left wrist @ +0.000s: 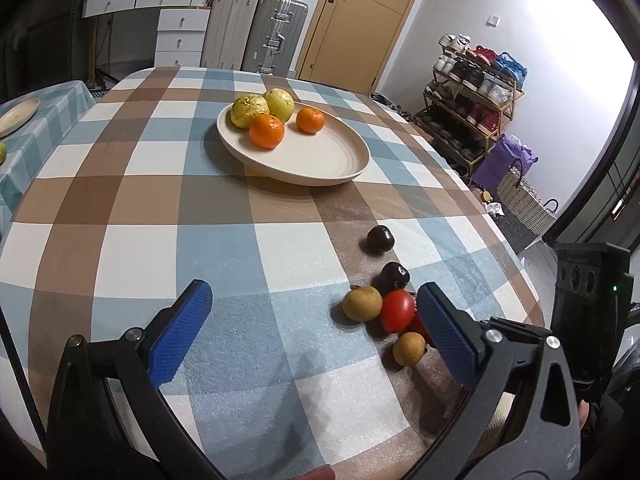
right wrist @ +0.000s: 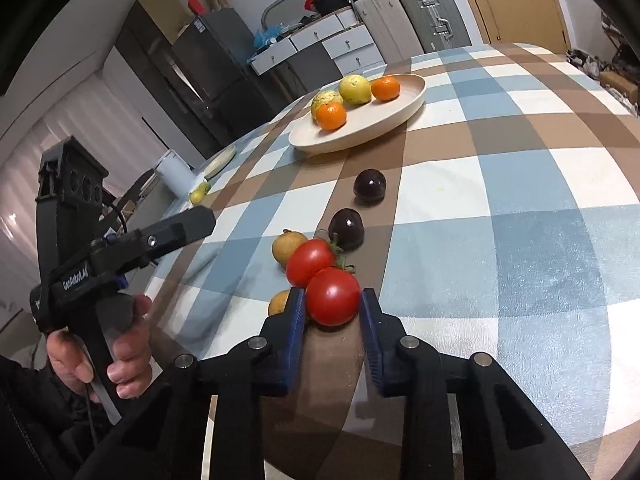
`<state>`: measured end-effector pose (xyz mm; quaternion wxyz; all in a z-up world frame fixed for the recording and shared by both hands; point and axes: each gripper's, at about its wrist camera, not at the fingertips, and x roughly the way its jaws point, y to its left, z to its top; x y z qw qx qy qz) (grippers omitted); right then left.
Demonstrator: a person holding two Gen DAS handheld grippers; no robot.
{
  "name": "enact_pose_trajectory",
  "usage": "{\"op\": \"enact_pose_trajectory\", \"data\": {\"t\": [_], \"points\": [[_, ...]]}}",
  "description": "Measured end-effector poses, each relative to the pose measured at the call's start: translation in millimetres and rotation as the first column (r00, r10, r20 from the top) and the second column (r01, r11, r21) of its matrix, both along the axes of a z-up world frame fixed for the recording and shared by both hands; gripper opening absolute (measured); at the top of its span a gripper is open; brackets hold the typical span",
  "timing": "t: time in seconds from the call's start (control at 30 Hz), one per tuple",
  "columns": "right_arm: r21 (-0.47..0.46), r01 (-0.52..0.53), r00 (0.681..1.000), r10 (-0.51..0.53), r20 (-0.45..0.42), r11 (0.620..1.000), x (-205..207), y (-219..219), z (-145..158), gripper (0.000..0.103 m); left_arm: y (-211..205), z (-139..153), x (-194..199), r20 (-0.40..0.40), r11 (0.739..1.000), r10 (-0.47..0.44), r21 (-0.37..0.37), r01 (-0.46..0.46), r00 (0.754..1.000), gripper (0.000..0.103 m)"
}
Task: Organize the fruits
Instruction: 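Grasp a red tomato with the right tool, then grasp a small brown round fruit with the left tool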
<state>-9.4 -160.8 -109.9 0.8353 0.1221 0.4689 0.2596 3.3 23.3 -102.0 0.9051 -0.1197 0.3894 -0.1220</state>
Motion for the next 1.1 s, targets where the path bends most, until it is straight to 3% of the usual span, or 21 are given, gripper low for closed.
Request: {"op": "enact_pose_trajectory", "data": {"t": [0.5,0.83,1.1], "points": [[0.041,-0.001,0.998,-0.001,0.055,0.999,-7.3,-6.2,11.0,0.027,-11.2,1.0,-3.2,-0.008,0.999,-0.032,0.012,0.032,0.999,0.102],[0.06,0.043,0.995,-0.048,0.084,0.997,-7.7,-24.9,18.8,0.027,-38.5,-9.2,-4.6,-0.054,0.99,-0.138,0.025,0.14,0.989,0.102],[0.087,0.054,0.993,-0.063,0.098,0.995,-10.6,-38.5,21.6,0.027,-70.4,-22.7,-6.8,-0.086,0.973,-0.179,0.13,0.19,0.98,0.102]]}}
